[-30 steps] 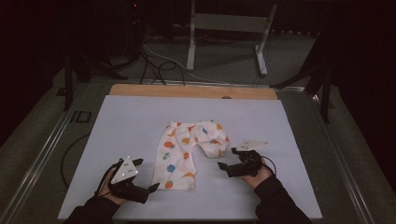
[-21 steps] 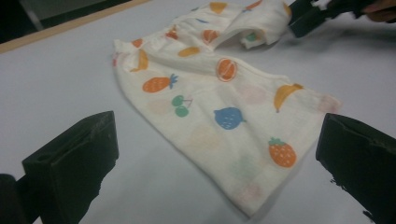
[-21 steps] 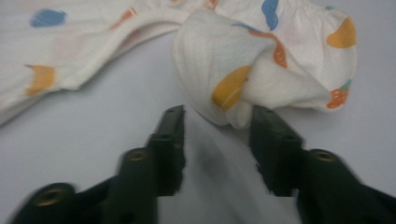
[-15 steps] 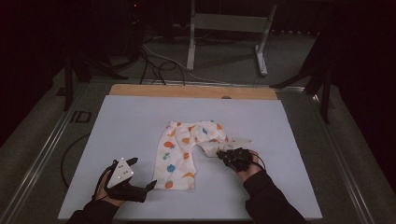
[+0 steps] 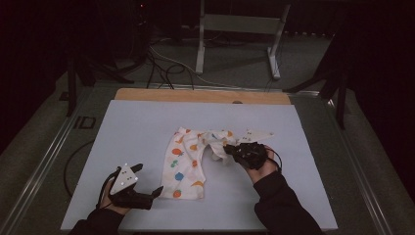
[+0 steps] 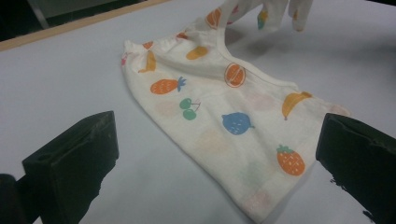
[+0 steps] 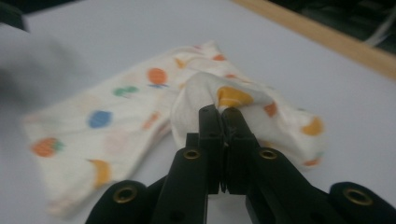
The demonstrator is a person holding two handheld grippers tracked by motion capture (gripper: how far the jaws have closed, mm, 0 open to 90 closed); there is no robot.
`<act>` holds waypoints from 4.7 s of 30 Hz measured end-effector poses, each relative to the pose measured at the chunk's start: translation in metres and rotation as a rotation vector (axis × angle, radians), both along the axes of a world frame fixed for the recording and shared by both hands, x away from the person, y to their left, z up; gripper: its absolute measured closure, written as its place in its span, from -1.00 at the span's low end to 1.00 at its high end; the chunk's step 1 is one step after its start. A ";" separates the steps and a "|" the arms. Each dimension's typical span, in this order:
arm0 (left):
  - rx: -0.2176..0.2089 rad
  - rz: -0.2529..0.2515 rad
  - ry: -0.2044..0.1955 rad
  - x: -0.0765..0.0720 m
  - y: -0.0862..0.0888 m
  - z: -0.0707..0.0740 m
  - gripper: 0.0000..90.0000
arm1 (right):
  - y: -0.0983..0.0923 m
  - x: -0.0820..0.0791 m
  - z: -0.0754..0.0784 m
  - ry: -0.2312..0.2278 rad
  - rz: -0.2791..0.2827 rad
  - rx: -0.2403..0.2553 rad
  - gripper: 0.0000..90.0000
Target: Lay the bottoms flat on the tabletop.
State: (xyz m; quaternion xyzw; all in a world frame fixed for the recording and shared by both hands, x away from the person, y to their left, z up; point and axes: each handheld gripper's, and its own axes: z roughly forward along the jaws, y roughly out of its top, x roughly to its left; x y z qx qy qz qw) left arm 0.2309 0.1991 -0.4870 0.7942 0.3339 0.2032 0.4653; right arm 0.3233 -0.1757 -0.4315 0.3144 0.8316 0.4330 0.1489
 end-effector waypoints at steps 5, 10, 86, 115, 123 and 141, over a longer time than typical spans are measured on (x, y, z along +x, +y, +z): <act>-0.013 -0.011 -0.008 -0.001 0.000 0.000 -1.00 | 0.008 0.001 0.001 0.116 0.177 0.172 0.60; -0.015 -0.007 -0.008 0.000 0.001 0.000 -1.00 | 0.006 0.001 -0.008 0.095 0.135 0.088 0.42; -0.020 -0.027 -0.014 0.001 0.000 -0.001 -1.00 | 0.003 -0.032 -0.054 0.224 0.128 -0.129 1.00; -0.011 -0.024 -0.005 0.003 -0.001 -0.002 -1.00 | -0.085 -0.096 -0.049 0.193 -0.073 -0.095 0.99; -0.003 -0.027 -0.006 0.004 -0.003 -0.002 -1.00 | -0.089 -0.100 -0.041 0.123 -0.135 -0.077 0.48; -0.005 -0.029 -0.005 0.004 -0.002 -0.003 -1.00 | 0.017 -0.080 -0.061 0.093 0.257 -0.076 0.52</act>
